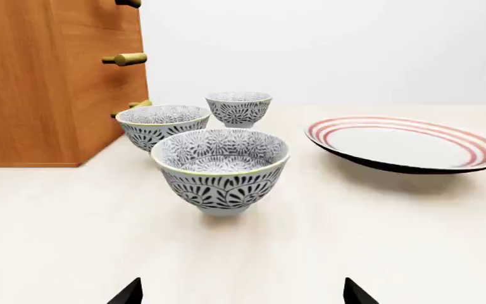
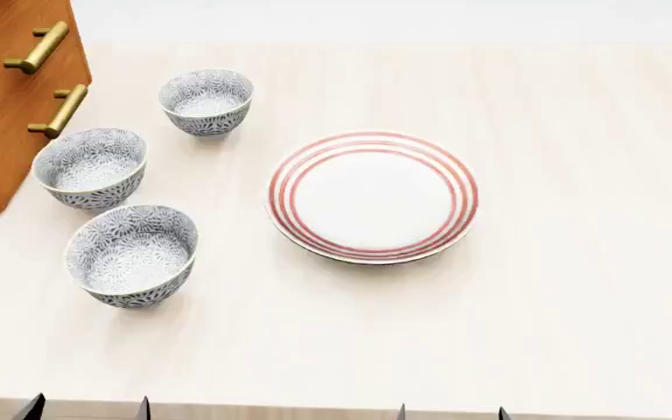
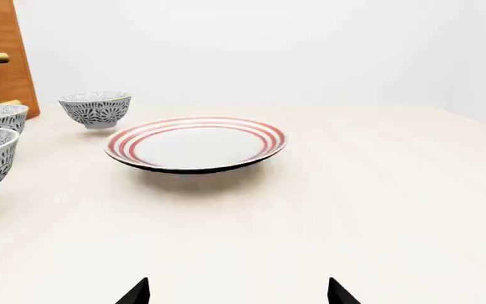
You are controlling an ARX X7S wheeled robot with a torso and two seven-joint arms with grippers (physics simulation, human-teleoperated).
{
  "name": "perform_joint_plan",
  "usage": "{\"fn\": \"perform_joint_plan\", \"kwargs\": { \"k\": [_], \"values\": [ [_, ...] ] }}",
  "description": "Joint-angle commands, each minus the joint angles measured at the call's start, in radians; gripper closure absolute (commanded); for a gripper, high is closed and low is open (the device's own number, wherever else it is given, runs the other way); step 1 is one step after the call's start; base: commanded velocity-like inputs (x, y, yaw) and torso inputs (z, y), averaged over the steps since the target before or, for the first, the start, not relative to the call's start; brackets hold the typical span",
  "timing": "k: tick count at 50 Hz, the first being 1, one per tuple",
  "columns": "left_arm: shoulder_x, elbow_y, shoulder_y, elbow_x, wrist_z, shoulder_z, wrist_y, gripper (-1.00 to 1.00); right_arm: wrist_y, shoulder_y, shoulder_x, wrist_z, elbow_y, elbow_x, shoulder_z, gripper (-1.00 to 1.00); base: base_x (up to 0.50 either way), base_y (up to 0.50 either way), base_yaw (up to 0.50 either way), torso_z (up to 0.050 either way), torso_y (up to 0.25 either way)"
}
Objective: Put the bowl at the front on the plate.
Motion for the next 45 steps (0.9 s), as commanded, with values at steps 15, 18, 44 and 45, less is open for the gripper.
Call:
{"fn": "perform_joint_plan", "kwargs": {
  "k": [15, 18, 44, 45],
  "values": [
    [-0.060, 0.019, -0.016, -0.039, -0.054, 0.073, -0.046, -1.00, 0.025, 0.023, 0.051, 0.070, 0.024, 0.063, -0.051, -1.00, 0.00, 0.00, 0.00, 0.000, 0.000],
    [-0.069, 0.057, 0.004, -0.037, -0.062, 0.080, -0.057, -1.00, 0.033, 0.008, 0.054, 0.081, -0.007, 0.064, -0.060, -1.00, 0.00, 0.00, 0.00, 0.000, 0.000],
    [-0.127, 0.377, 0.042, -0.040, -0.095, 0.126, -0.302, -1.00, 0.393, -0.011, 0.114, 0.158, -0.374, 0.084, -0.104, -1.00, 0.00, 0.00, 0.00, 0.000, 0.000],
    [-0.128, 0.407, 0.038, -0.038, -0.100, 0.126, -0.326, -1.00, 0.420, -0.011, 0.118, 0.162, -0.408, 0.087, -0.101, -1.00, 0.00, 0.00, 0.00, 0.000, 0.000]
  ]
}}
